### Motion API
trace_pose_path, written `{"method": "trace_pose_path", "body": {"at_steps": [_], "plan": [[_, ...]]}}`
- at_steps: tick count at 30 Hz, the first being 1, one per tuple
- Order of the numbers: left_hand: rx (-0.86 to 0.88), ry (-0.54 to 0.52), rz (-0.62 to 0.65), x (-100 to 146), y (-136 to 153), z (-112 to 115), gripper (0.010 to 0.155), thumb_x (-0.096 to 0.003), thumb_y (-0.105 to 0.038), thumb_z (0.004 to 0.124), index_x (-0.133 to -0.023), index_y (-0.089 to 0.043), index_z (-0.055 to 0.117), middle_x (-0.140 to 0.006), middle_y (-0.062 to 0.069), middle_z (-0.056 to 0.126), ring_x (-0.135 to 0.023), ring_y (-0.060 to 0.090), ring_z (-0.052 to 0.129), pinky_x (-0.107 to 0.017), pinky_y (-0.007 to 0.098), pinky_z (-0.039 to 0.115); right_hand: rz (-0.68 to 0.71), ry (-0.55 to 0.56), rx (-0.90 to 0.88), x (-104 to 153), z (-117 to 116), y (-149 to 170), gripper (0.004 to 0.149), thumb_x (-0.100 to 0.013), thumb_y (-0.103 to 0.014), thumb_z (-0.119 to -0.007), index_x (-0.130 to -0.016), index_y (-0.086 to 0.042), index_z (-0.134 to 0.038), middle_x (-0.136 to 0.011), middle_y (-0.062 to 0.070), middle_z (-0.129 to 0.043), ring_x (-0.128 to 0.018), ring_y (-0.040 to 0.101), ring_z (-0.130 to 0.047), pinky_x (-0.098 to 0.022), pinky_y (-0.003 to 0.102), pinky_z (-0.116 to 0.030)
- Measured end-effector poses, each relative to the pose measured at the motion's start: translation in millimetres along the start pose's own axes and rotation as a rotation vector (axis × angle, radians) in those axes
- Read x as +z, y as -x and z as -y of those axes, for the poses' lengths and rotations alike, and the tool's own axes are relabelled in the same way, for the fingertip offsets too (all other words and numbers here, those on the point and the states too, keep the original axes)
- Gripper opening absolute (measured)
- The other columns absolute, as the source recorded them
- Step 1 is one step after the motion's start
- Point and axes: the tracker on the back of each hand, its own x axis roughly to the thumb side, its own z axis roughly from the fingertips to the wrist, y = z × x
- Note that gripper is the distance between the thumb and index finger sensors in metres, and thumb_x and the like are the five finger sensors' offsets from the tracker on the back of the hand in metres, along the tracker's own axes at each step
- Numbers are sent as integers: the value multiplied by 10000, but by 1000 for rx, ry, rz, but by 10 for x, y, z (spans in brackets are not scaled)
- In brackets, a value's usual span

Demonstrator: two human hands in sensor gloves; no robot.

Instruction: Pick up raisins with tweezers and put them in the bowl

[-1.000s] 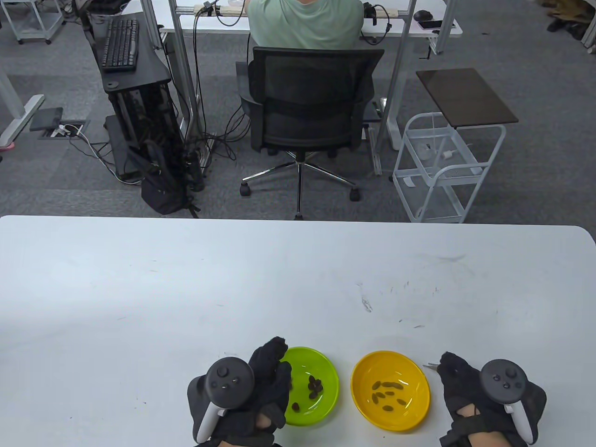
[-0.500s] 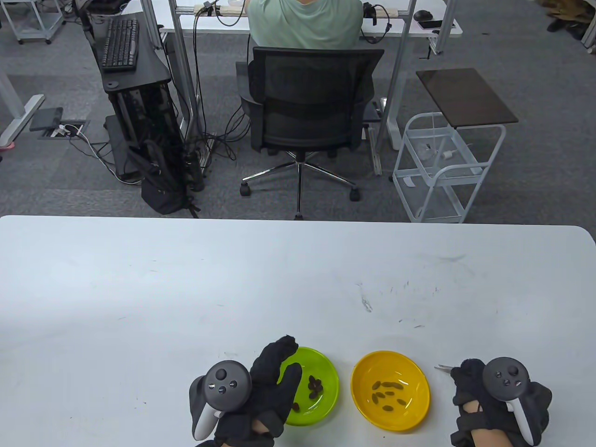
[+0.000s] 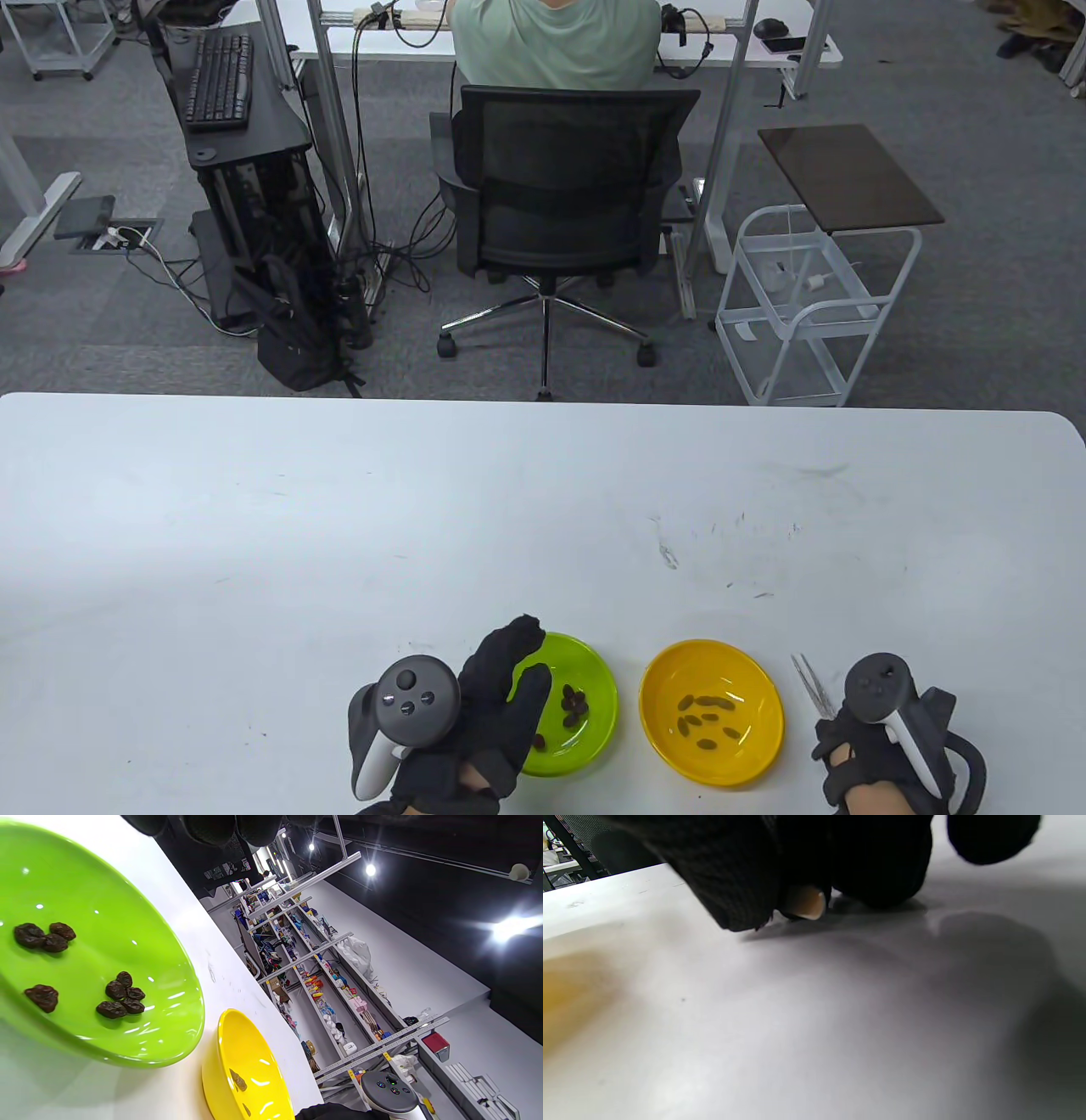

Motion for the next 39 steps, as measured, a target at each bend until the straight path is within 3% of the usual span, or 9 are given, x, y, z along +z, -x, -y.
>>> {"method": "trace_pose_path", "body": {"at_steps": [6,11,16,18,20,22,29,39], "plan": [[6,-3,-15,-12,37,-4,713,-546,-608,530,-1147,-263,364,-1190,29,444,-1139,382,544,-815,619,522,9,-41,-128,17,73,81,557,-457,-462,-924,-911,-151,-838,-961,153,-707,-741,393,-886,-508,613,-717],[39,-8,-23,-21,56,-13,726,-545,-610,532,-1148,-254,342,-1204,41,390,-1133,384,559,-821,592,540,128,92,-360,126,367,98,667,-489,-511,-858,-1043,-195,-662,-1066,162,-472,-940,492,-564,-598,685,-508],[35,-19,9,0,-5,-27,739,-546,-617,528,-1155,-269,297,-1223,20,342,-1144,381,545,-824,595,536,394,185,-695,337,675,-33,683,-516,-542,-789,-1072,-193,-601,-1086,152,-416,-971,498,-496,-612,704,-462],[35,-23,28,12,-37,-31,734,-547,-618,529,-1156,-281,297,-1227,8,339,-1146,377,548,-825,587,541,584,219,-828,404,737,-121,660,-525,-555,-750,-1077,-226,-599,-1097,121,-435,-987,465,-530,-612,706,-501],[53,-29,42,27,-67,-36,730,-548,-617,530,-1155,-284,299,-1226,4,342,-1146,375,548,-828,579,541,781,55,-982,494,757,-236,662,-543,-566,-735,-1106,-273,-545,-1134,74,-386,-1036,452,-466,-645,726,-450],[60,-35,52,36,-76,-35,725,-549,-619,530,-1155,-296,296,-1230,-21,335,-1150,371,544,-833,573,540,890,57,-1061,558,772,-335,660,-542,-549,-747,-1101,-250,-564,-1128,93,-388,-1023,469,-464,-630,738,-442],[60,2,124,56,-139,-1,691,-550,-636,544,-1151,-401,297,-1247,-141,307,-1176,328,522,-854,569,522,1109,-62,-983,830,717,-675,671,-535,-568,-753,-1109,-292,-544,-1146,63,-364,-1055,445,-425,-684,703,-402],[56,54,186,50,-226,103,688,-548,-651,550,-1148,-436,294,-1252,-185,283,-1210,306,462,-879,568,484,1156,-109,-876,927,563,-881,670,-529,-564,-757,-1103,-278,-561,-1136,79,-389,-1042,450,-454,-670,706,-421]]}}
